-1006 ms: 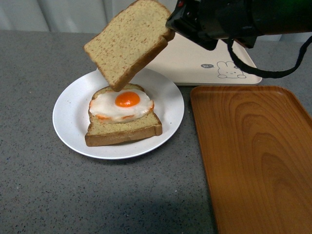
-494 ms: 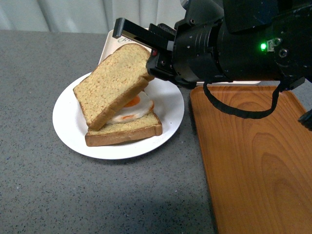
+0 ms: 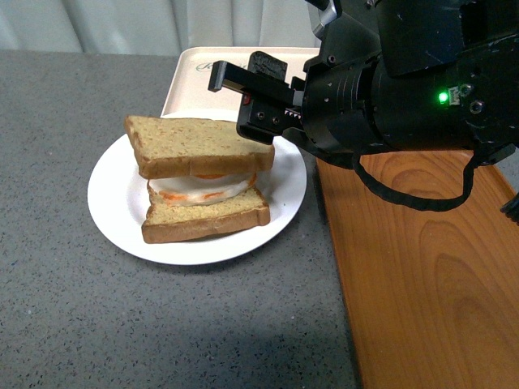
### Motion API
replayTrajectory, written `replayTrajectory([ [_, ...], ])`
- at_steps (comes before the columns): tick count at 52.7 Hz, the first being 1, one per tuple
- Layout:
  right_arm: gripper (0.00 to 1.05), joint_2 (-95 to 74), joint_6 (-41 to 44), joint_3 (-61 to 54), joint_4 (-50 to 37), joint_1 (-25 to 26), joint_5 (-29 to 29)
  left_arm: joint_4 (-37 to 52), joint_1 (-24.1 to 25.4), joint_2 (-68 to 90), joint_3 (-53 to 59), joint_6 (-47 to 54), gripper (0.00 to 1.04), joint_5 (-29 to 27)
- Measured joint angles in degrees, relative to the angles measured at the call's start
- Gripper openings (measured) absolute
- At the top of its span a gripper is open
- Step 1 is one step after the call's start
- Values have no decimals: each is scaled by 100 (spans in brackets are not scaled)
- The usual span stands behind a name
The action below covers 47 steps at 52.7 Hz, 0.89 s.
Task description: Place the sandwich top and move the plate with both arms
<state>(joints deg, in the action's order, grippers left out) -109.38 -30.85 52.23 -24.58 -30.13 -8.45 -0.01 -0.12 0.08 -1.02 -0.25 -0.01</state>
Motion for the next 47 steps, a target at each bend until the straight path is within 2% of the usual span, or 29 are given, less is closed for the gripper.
replayTrajectory([
  [14, 94, 44, 131, -42, -59, 127, 219, 0, 0, 0, 0, 0, 98, 0],
  [16, 98, 103, 162, -98, -66, 168, 238, 0, 0, 0, 0, 0, 98, 0],
  [21, 95, 476, 380, -363, -109, 332, 396, 0, 2, 0, 0, 0, 98, 0],
  [23, 90, 570, 796, -686, -992, 345, 1209, 0, 0, 0, 0, 0, 98, 0],
  [24, 84, 651, 1130, -1003, -1797, 393, 1856, 0, 0, 0, 0, 0, 98, 2],
  [26, 77, 852, 1663, -1504, -2747, 538, 2450, 0, 0, 0, 0, 2, 98, 9],
  [28, 70, 1161, 2168, -2031, -3482, 774, 2621, 0, 0, 0, 0, 0, 98, -7],
  [32, 58, 1899, 2614, -2865, -4157, 1353, 2304, 0, 0, 0, 0, 0, 98, -17],
  [40, 35, 3471, 2931, -4175, -3722, 2570, 1150, 0, 0, 0, 0, 0, 98, 4],
  [42, 27, 4039, 2964, -4524, -3316, 2822, 997, 0, 0, 0, 0, 0, 98, 4],
  [47, 13, 5613, 3003, -5084, -1969, 2983, 933, 0, 2, 0, 0, 0, 98, 2],
])
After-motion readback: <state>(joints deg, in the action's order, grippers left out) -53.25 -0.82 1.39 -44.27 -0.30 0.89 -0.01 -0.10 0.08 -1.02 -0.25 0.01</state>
